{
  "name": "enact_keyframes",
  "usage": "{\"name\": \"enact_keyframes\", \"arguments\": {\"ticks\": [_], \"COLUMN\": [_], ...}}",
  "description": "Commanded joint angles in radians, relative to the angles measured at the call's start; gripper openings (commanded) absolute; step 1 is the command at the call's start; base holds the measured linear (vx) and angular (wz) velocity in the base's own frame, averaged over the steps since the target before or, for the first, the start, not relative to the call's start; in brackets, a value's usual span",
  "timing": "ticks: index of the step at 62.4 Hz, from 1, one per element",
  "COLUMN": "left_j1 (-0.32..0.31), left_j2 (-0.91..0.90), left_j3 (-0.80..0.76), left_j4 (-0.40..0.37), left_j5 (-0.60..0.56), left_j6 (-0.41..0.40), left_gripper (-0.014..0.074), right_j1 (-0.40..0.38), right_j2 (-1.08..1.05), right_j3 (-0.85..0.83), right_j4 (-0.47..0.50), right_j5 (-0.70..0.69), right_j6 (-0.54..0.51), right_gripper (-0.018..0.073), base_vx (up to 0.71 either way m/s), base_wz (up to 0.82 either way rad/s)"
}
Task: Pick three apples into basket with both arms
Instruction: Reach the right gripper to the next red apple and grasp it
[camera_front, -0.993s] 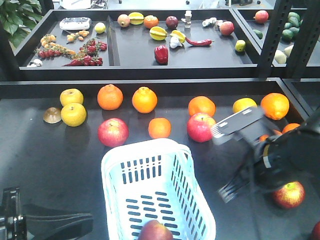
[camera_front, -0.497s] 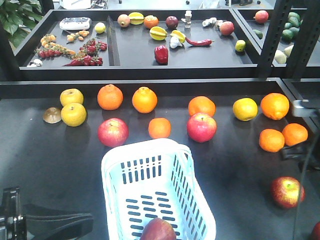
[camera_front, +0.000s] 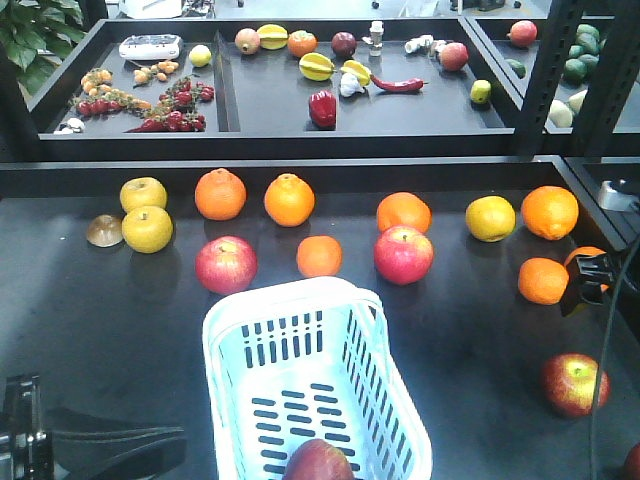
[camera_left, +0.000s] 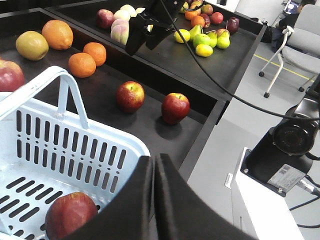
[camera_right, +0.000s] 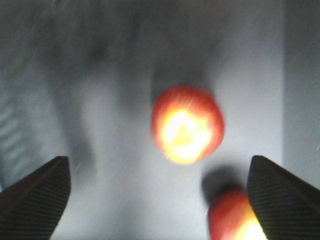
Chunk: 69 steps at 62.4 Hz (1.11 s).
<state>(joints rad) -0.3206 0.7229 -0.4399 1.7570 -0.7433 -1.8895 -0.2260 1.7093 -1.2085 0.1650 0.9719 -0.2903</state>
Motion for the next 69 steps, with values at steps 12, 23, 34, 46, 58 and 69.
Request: {"name": "enact_keyframes", "arguments": {"ticks": [12, 23, 34, 46, 58, 69], "left_j1": [0.001, 0.001, 0.001, 0.001, 0.001, 0.001], "left_j2": [-0.003, -0.003, -0.003, -0.003, -0.003, -0.003], "left_j3": [-0.021, -0.021, -0.021, -0.021, -0.021, -0.021], "left_j4": [0.018, 0.018, 0.018, 0.018, 0.018, 0.018], "left_j5": [0.006, 0.006, 0.006, 0.006, 0.006, 0.006], "left_j6": [-0.002, -0.002, -0.002, -0.002, -0.002, -0.002], "left_gripper": [-0.0006, -0.0006, -0.0006, -0.0006, -0.0006, -0.0006], "right_j1": [-0.005, -0.005, -0.005, -0.005, -0.005, -0.005], "right_j2": [0.055, 0.113, 0.174, 0.246, 0.300, 0.337], "right_j3": [-0.057, -0.057, -0.057, -0.057, -0.055, -0.055], "right_j4": [-0.030, -0.032, -0.033, -0.028, -0.029, -0.027], "right_j5": [-0.070, -0.079, -0.083, -0.097, -0.095, -0.097], "right_j6": [0.024, 0.021, 0.021, 0.021, 0.021, 0.021], "right_gripper": [0.0659, 0.0652, 0.0648, 0.0643, 0.0633, 0.0618], "base_vx": [0.00, 0.00, 0.00, 0.00, 0.00, 0.00], "base_wz": [0.00, 0.00, 0.00, 0.00, 0.00, 0.00]}}
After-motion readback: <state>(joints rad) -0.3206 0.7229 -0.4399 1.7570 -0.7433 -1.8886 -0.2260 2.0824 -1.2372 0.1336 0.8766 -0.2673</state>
